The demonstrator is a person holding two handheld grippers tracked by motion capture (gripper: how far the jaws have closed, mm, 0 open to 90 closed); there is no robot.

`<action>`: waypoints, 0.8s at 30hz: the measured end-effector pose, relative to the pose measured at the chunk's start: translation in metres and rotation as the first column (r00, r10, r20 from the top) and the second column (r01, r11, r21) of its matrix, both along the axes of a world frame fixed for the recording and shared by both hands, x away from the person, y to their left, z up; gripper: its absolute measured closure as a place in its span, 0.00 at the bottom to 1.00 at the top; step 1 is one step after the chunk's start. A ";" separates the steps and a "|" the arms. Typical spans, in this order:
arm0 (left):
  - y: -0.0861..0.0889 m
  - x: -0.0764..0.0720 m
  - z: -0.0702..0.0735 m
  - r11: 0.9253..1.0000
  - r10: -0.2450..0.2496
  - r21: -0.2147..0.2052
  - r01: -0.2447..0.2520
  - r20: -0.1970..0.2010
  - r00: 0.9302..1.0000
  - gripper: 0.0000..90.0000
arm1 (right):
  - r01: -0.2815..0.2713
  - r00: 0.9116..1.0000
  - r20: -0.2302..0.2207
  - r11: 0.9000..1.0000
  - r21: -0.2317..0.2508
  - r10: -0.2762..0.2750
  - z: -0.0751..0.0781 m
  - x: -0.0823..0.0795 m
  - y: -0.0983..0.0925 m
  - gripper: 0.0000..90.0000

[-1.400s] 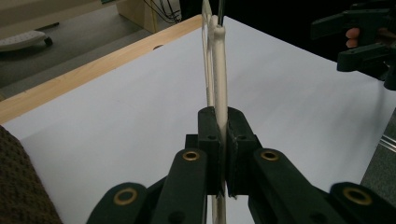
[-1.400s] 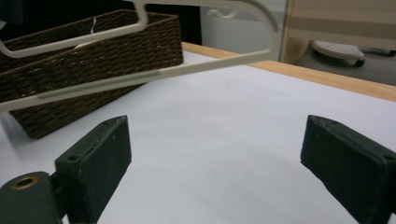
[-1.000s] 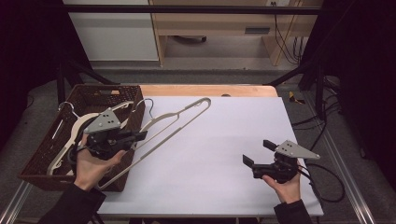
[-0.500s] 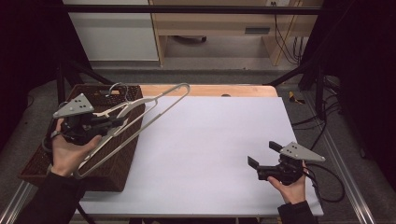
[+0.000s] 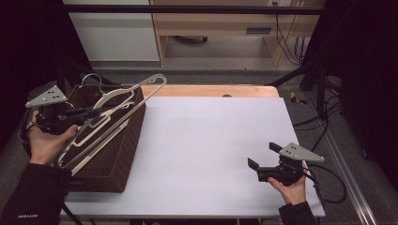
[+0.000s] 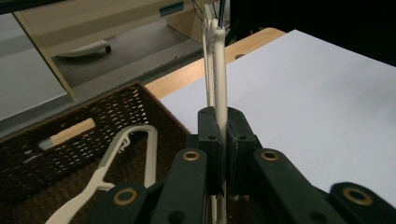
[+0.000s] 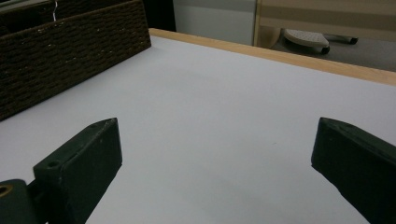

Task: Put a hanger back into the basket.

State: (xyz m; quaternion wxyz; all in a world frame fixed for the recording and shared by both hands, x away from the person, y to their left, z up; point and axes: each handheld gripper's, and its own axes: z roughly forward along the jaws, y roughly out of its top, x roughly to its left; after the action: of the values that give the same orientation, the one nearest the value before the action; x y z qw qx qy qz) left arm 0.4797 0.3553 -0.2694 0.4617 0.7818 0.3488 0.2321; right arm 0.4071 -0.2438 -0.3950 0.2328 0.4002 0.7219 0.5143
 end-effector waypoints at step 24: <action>0.075 0.021 -0.032 0.996 0.082 -0.022 -0.084 -0.071 0.994 0.96 | 0.003 1.000 -0.007 1.000 -0.010 -0.003 -0.003 0.002 0.002 0.02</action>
State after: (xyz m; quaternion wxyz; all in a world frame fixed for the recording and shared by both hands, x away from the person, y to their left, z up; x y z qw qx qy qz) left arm 0.5006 0.4303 -0.3019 0.4489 0.7684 0.3998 0.2192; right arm 0.4092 -0.2414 -0.3977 0.2329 0.4022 0.7246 0.5088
